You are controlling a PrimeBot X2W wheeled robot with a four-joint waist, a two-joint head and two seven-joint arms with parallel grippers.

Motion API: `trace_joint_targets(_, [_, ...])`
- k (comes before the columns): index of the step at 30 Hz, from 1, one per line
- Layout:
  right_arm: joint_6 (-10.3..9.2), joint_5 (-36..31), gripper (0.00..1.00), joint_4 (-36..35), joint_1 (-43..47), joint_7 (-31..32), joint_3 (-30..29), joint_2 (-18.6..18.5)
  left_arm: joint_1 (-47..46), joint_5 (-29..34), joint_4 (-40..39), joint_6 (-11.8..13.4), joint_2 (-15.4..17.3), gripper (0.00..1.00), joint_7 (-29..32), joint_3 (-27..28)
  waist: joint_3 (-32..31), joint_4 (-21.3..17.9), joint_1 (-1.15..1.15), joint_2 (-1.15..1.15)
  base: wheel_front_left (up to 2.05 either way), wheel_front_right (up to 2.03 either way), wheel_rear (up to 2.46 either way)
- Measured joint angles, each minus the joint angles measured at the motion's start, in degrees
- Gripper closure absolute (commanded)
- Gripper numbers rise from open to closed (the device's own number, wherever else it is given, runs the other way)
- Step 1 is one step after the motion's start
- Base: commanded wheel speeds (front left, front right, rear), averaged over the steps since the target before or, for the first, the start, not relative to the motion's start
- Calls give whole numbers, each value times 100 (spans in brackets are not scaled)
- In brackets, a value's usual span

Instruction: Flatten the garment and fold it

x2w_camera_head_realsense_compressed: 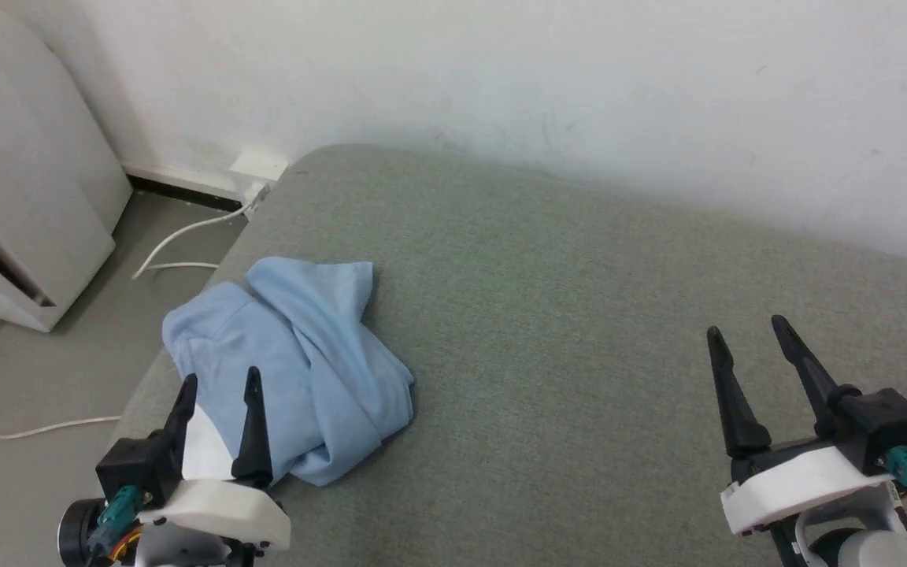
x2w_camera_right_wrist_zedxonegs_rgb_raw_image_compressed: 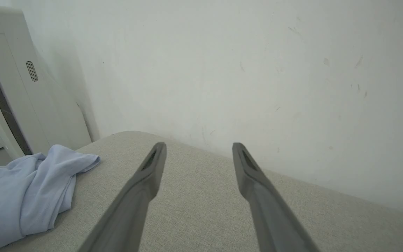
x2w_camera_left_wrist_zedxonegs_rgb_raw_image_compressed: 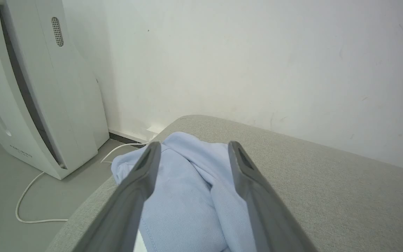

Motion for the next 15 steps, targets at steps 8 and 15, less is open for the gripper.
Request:
trace_joint_targets(8, [0, 16, 0, -67, -1, 0, 1, 1, -20, -94, 134, -1, 0, 0, -99, 14, 78, 226, 0, 0, 0, 0, 0])
trace_joint_targets(15, [0, 43, 0, -108, -12, 13, 27, 1, -404, -118, 420, -101, -1, 0, -160, -19, 245, 290, 0, 0, 0, 0, 0])
